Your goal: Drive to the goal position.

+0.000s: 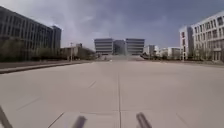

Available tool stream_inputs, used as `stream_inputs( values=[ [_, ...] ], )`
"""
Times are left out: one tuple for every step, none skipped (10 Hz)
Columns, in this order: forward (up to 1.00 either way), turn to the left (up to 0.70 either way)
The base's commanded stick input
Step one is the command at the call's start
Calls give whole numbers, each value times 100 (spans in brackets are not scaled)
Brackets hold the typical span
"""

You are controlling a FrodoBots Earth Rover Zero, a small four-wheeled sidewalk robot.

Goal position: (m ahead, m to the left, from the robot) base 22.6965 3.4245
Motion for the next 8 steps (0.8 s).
stream_inputs(
  values=[
    [100, 0],
    [100, 0],
    [100, 0],
    [100, 0],
    [100, 0],
    [100, 0],
    [100, 0],
    [100, 0]
  ],
)
